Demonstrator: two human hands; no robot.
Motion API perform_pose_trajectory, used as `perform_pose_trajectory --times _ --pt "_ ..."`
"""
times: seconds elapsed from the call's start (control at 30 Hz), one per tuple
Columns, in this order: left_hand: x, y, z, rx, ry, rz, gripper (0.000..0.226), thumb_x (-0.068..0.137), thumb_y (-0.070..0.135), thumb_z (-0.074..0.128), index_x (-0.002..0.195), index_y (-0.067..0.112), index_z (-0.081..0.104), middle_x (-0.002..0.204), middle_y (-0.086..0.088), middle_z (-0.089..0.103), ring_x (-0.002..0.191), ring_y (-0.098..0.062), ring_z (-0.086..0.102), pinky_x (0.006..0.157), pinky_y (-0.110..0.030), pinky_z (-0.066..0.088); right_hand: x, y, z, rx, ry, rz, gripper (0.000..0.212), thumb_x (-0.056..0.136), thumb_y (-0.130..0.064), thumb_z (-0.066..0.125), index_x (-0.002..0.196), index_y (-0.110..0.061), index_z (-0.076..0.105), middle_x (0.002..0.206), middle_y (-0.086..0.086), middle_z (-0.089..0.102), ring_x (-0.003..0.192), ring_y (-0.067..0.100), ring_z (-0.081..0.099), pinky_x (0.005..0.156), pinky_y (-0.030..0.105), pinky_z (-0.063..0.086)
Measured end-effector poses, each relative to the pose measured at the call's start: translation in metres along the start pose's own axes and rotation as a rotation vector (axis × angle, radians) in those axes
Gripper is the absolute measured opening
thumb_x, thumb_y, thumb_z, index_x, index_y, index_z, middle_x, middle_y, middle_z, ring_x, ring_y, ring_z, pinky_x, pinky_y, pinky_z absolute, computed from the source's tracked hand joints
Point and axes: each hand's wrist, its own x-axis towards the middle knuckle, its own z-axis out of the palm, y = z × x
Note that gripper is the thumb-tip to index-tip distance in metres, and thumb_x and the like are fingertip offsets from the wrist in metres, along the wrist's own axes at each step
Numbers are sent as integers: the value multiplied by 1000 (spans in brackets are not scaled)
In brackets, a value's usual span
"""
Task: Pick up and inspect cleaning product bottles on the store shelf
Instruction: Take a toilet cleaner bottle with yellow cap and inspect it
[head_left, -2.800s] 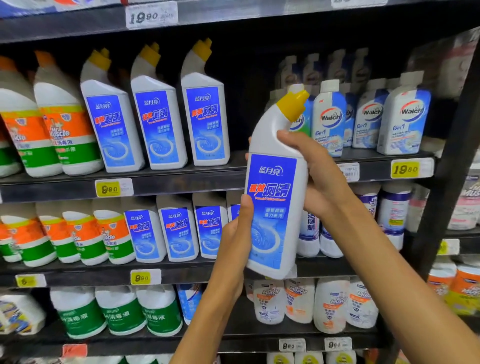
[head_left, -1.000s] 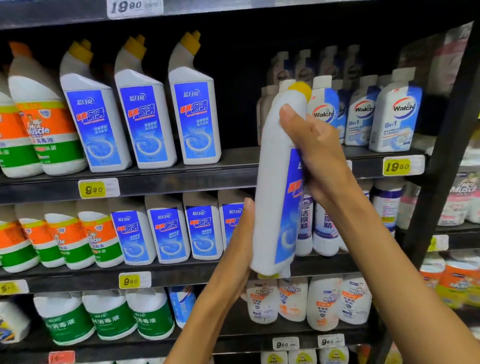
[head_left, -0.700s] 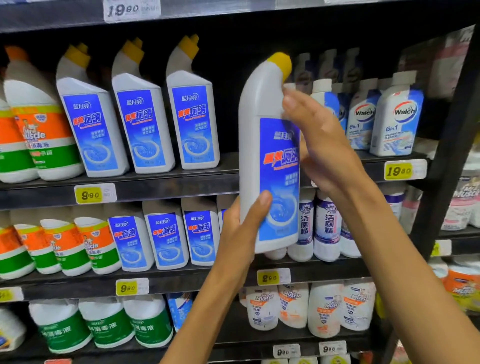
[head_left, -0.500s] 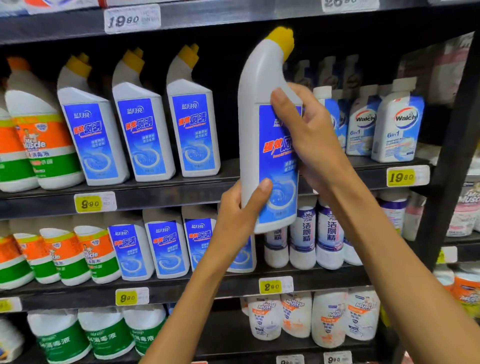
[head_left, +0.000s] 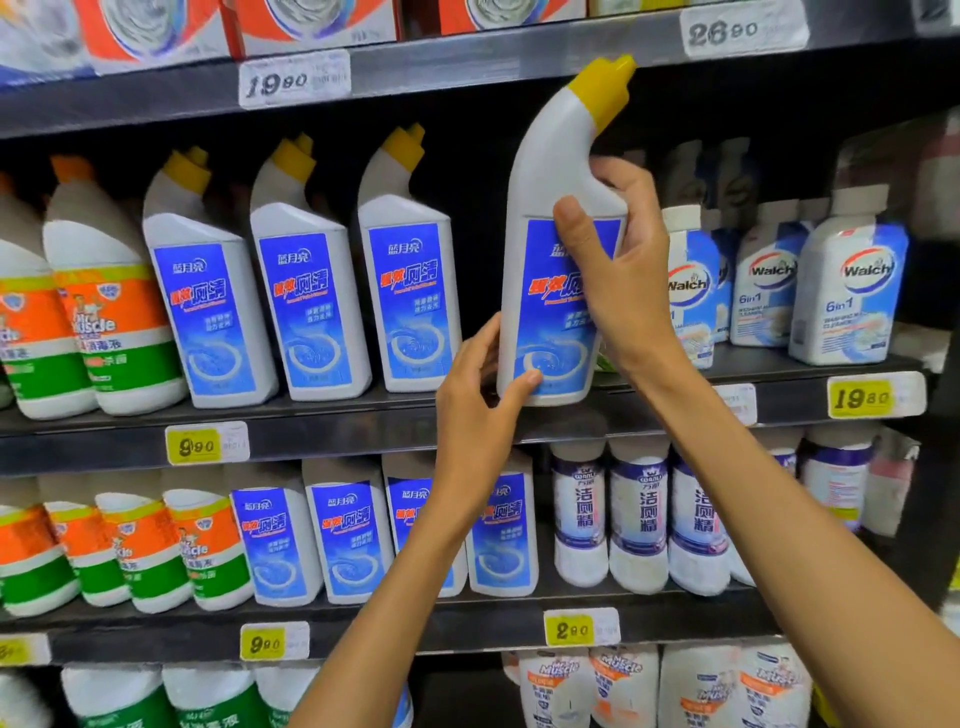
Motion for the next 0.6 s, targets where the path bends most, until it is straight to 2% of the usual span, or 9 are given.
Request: perform_pose_trajectory --times 0.17,0.27,0.4,0.53,0.6 --pt "10 -12 2 -7 35 -54 54 85 11 68 135 16 48 125 -1 62 111 -6 61 92 -20 51 9 17 8 -45 -56 57 23 91 -20 61 108 -23 45 96 -14 65 83 5 70 64 16 54" --pt "13 -17 3 -9 39 -94 55 86 13 67 137 14 47 124 -1 62 112 -9 60 93 -22 51 17 28 12 -94 -74 122 26 93 -25 58 113 -19 43 96 -10 65 82 4 69 64 17 54" --pt "19 -17 5 18 40 -116 54 88 13 64 139 11 45 126 -3 60 114 -12 59 97 -30 50 24 41 12 -115 -70 189 32 93 -28 57 119 -17 41 106 -1 65 85 6 69 64 16 54" --pt "17 -16 14 125 141 -89 49 90 11 62 137 7 46 132 -6 54 120 -17 54 103 -36 45 18 52 13 -85 -91 197 43 94 -21 58 130 -16 35 109 0 62 86 2 68 65 16 53" --pt "12 -16 18 204 204 -37 47 90 6 60 135 5 46 132 -8 49 122 -19 51 104 -35 42 13 58 14 -81 -90 190 53 93 -16 58 137 -17 29 119 4 58 90 2 66 67 15 53"
